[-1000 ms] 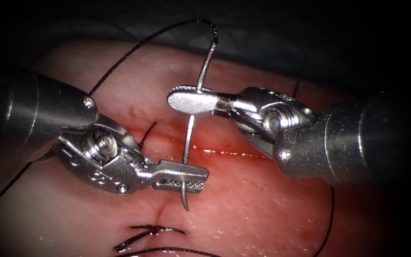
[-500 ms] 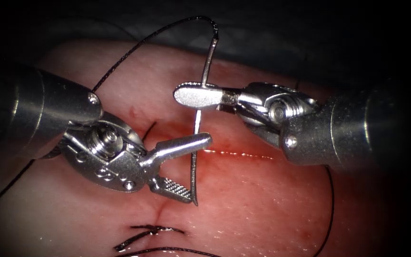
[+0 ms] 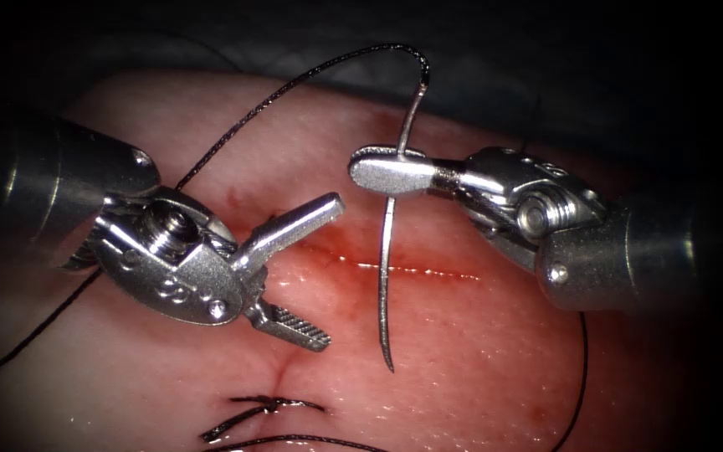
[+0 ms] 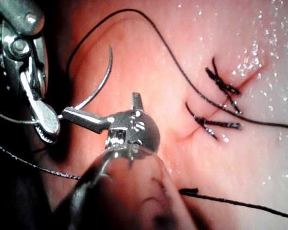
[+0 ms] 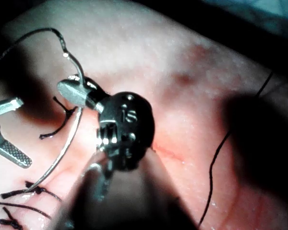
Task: Wound Closure
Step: Throw the needle through the top of the skin
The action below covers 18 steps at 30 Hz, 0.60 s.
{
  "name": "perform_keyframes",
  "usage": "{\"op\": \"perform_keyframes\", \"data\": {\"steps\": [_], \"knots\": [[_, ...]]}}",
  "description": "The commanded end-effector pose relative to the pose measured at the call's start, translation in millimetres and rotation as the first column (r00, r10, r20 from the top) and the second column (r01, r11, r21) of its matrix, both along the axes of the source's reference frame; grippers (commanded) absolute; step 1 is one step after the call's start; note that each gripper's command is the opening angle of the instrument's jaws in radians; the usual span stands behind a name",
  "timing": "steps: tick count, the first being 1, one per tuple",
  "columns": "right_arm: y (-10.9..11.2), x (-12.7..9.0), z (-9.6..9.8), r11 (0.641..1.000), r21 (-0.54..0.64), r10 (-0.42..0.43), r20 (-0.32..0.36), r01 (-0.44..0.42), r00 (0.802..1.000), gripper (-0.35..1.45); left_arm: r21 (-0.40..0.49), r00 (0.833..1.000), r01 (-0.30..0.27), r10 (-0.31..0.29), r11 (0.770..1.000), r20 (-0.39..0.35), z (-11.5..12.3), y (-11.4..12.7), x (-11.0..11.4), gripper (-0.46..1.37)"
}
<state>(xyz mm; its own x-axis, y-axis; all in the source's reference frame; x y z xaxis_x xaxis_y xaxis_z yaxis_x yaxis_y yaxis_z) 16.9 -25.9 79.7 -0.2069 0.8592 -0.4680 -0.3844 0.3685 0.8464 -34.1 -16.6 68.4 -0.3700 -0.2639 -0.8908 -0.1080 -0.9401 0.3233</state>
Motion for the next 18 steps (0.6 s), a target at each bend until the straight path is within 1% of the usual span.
{"op": "perform_keyframes", "data": {"steps": [1, 2, 3, 4, 5, 11, 13, 15, 16, 18], "knots": [[0.1, -0.5, -0.2, 1.0, -0.027, 0.007, 0.023, -0.006, 1.0, -0.35, 0.055, 1.0, 0.003, -0.002, 0.998, -0.018, 0.4, -0.2, 0.1, 0.85], [0.2, -0.9, -0.3, 0.999, -0.042, 0.011, 0.037, -0.009, 0.999, -0.35, 0.099, 0.999, 0.007, -0.004, 0.995, -0.034, 0.7, -0.3, 0.2, 0.82], [0.2, -1.0, -0.4, 0.999, -0.052, 0.014, 0.042, -0.012, 0.999, -0.35, 0.12, 0.999, 0.007, -0.002, 0.993, -0.045, 0.9, -0.4, 0.2, 0.8], [0.3, -1.2, -0.5, 0.998, -0.062, 0.022, 0.056, -0.018, 0.998, -0.35, 0.158, 0.998, 0.012, -0.002, 0.987, -0.063, 1.2, -0.5, 0.2, 0.74], [0.3, -1.4, -0.5, 0.997, -0.067, 0.026, 0.059, -0.022, 0.998, -0.35, 0.177, 0.997, 0.013, 0.0, 0.984, -0.075, 1.5, -0.6, 0.3, 0.69], [0.3, -1.8, -0.8, 0.992, -0.129, 0.026, 0.095, -0.014, 0.995, -0.35, 0.225, 0.996, 0.034, -0.016, 0.974, -0.083, 2.8, -0.9, 0.4, 0.61], [0.2, -1.9, -0.9, 0.988, -0.155, 0.02, 0.105, -0.003, 0.994, -0.35, 0.26, 0.996, 0.043, -0.02, 0.965, -0.09, 3.1, -0.7, 0.6, 0.55], [0.0, -2.0, -1.0, 0.985, -0.17, 0.015, 0.11, 0.004, 0.994, -0.35, 0.299, 0.993, 0.047, -0.012, 0.953, -0.118, 3.4, -0.6, 0.9, 0.56], [0.0, -2.1, -1.1, 0.984, -0.18, 0.013, 0.115, 0.008, 0.993, -0.35, 0.325, 0.991, 0.049, -0.005, 0.944, -0.134, 3.6, -0.6, 1.1, 0.6], [-0.2, -2.2, -1.2, 0.98, -0.2, 0.014, 0.129, 0.013, 0.992, -0.35, 0.365, 0.991, 0.065, -0.016, 0.929, -0.136, 3.8, -0.6, 1.5, 0.66]]}}
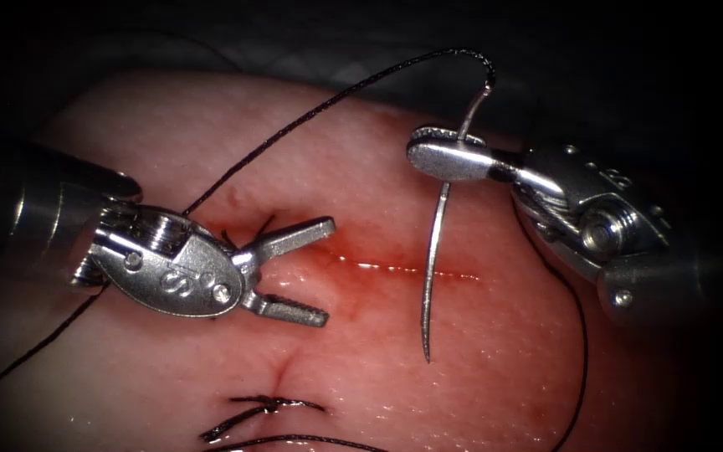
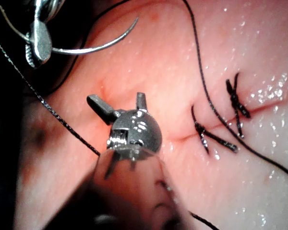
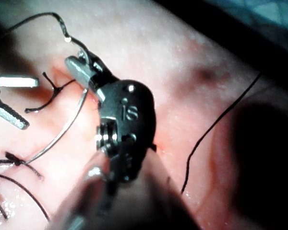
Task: Wound Closure
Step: Throw the needle through the top of the skin
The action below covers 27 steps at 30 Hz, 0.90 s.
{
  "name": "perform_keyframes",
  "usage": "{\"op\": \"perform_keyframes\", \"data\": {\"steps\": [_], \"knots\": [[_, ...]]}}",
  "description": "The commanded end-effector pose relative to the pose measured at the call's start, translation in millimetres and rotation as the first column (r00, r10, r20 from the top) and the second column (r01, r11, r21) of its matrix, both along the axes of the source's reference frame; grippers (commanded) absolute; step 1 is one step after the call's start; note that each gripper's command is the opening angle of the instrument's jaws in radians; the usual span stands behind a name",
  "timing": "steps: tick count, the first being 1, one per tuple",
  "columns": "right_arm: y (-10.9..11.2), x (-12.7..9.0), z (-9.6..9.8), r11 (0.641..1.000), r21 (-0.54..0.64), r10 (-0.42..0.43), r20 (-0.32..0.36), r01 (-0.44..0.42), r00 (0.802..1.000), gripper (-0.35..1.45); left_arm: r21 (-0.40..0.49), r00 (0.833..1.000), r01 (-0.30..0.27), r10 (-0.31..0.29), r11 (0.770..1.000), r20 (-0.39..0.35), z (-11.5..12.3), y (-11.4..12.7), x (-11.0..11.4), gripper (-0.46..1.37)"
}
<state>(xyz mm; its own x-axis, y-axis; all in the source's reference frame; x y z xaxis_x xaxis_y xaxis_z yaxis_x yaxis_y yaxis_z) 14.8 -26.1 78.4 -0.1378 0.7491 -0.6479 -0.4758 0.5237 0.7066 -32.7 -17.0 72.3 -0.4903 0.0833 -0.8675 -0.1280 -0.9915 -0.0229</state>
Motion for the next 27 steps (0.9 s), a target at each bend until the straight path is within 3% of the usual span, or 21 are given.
{"op": "perform_keyframes", "data": {"steps": [1, 9, 15, 20, 27], "knots": [[-0.1, -0.2, 0.0, 1.0, -0.01, 0.005, 0.016, -0.005, 1.0, -0.35, 0.028, 1.0, 0.013, -0.013, 1.0, 0.003, 0.0, -0.1, 0.3, 0.67], [-0.9, -1.0, -0.6, 0.993, -0.114, 0.022, 0.11, -0.009, 0.994, -0.35, 0.202, 0.997, 0.068, -0.06, 0.977, -0.041, -0.1, -0.3, 1.7, 0.59], [-1.6, -1.2, -1.3, 0.975, -0.22, 0.003, 0.184, 0.038, 0.983, -0.35, 0.272, 0.995, 0.098, -0.084, 0.957, -0.061, -0.4, -0.3, 2.2, 0.53], [-2.0, -1.1, -1.6, 0.969, -0.238, -0.018, 0.183, 0.062, 0.983, -0.35, 0.305, 0.993, 0.117, -0.104, 0.945, -0.059, -0.6, 0.4, 2.2, 0.47], [-2.4, -1.1, -1.6, 0.966, -0.244, -0.039, 0.186, 0.084, 0.982, -0.35, 0.31, 0.992, 0.123, -0.109, 0.943, -0.06, -0.3, 1.0, 2.6, 0.61]]}}
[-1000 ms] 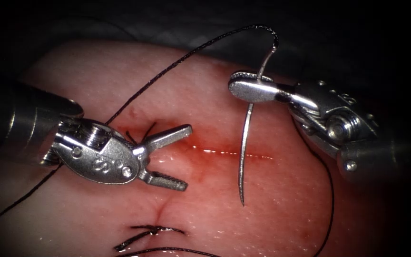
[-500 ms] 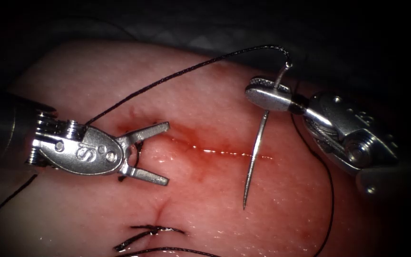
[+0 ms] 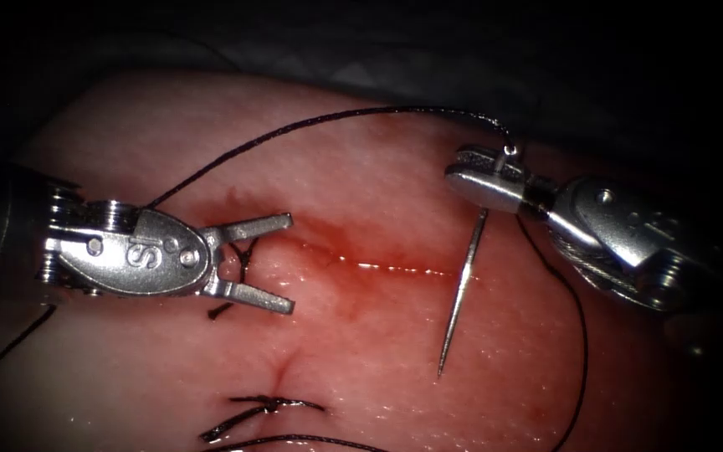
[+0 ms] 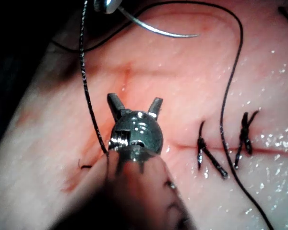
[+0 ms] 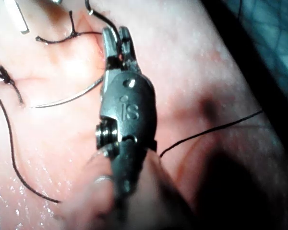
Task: Wound Closure
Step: Throw the needle through the top of the skin
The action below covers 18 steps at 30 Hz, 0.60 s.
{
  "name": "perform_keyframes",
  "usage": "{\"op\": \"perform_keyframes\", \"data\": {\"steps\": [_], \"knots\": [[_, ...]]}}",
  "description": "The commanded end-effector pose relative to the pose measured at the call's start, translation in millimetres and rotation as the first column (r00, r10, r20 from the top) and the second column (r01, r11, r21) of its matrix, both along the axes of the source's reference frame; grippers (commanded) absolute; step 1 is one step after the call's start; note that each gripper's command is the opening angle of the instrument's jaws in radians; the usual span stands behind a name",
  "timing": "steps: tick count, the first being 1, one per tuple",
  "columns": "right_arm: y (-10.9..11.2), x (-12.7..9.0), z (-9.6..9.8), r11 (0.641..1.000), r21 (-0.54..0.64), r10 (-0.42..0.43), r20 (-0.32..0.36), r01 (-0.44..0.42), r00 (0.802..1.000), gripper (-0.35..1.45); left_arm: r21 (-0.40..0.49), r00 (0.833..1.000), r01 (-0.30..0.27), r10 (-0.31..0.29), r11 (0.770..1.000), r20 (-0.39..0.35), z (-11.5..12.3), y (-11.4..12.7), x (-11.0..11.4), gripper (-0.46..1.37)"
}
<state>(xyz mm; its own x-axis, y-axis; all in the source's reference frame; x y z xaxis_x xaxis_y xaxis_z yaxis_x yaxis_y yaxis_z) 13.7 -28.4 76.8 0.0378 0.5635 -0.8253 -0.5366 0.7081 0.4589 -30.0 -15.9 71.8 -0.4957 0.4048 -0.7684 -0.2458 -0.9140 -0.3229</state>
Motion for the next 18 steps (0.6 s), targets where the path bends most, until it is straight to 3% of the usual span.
{"op": "perform_keyframes", "data": {"steps": [1, 6, 18], "knots": [[0.0, 0.0, 0.0, 1.0, 0.0, 0.006, 0.005, -0.006, 1.0, -0.35, -0.009, 1.0, 0.002, -0.002, 1.0, -0.006, 0.3, 0.0, 0.0, 0.62], [-0.2, 0.3, 0.1, 1.0, -0.007, -0.001, 0.002, 0.001, 1.0, -0.35, -0.016, 1.0, 0.0, 0.0, 1.0, -0.013, 1.2, -0.3, 0.4, 0.71], [-0.4, 0.8, 0.4, 1.0, -0.012, -0.012, 0.002, 0.012, 1.0, -0.35, -0.024, 1.0, 0.001, -0.001, 1.0, -0.018, 1.4, -0.3, 0.4, 0.71]]}}
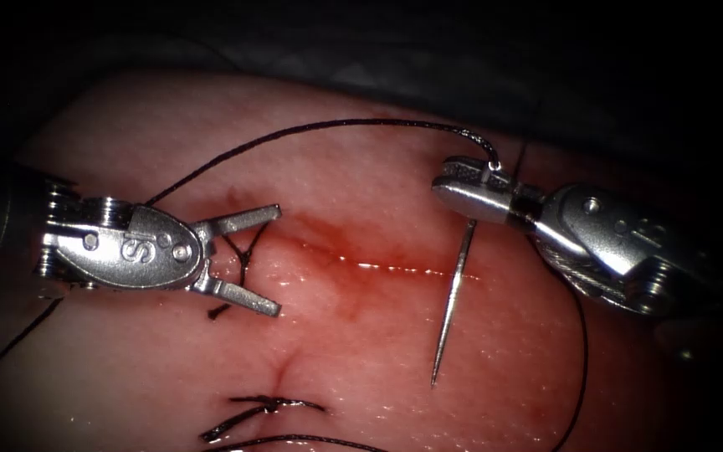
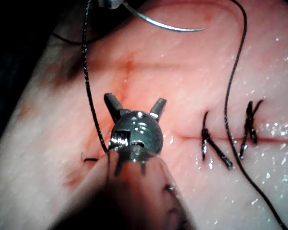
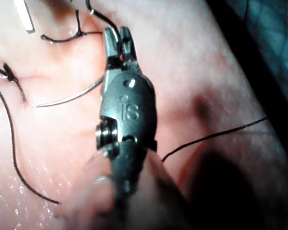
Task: Wound Closure
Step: Throw the needle through the top of the skin
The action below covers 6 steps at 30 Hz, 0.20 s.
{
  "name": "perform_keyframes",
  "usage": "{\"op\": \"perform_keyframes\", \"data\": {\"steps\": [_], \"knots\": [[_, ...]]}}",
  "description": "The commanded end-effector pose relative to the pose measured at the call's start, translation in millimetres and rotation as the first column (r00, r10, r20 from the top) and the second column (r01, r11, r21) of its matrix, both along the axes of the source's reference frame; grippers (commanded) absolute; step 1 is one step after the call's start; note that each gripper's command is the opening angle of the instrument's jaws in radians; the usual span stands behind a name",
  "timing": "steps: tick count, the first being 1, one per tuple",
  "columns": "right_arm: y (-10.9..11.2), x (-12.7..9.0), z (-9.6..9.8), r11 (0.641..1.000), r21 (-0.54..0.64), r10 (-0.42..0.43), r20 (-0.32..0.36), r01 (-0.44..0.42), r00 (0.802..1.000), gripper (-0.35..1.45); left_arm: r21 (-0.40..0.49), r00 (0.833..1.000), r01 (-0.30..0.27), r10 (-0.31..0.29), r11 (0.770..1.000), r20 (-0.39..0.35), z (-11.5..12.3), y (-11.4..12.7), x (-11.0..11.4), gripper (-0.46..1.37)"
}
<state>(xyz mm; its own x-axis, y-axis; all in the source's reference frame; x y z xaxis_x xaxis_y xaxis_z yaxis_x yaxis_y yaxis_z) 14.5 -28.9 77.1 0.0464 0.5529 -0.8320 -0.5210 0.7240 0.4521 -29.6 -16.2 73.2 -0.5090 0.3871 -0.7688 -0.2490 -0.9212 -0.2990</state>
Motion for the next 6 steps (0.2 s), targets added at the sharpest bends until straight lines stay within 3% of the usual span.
{"op": "perform_keyframes", "data": {"steps": [1, 6], "knots": [[0.0, 0.0, 0.0, 1.0, 0.0, 0.007, 0.005, -0.007, 1.0, -0.35, -0.002, 1.0, 0.003, -0.003, 1.0, -0.002, 0.0, 0.0, 0.0, 0.7], [0.0, 0.0, 0.0, 1.0, -0.011, 0.003, 0.009, -0.003, 1.0, -0.35, -0.002, 1.0, 0.003, -0.003, 1.0, -0.002, 0.0, 0.0, 0.0, 0.68]]}}
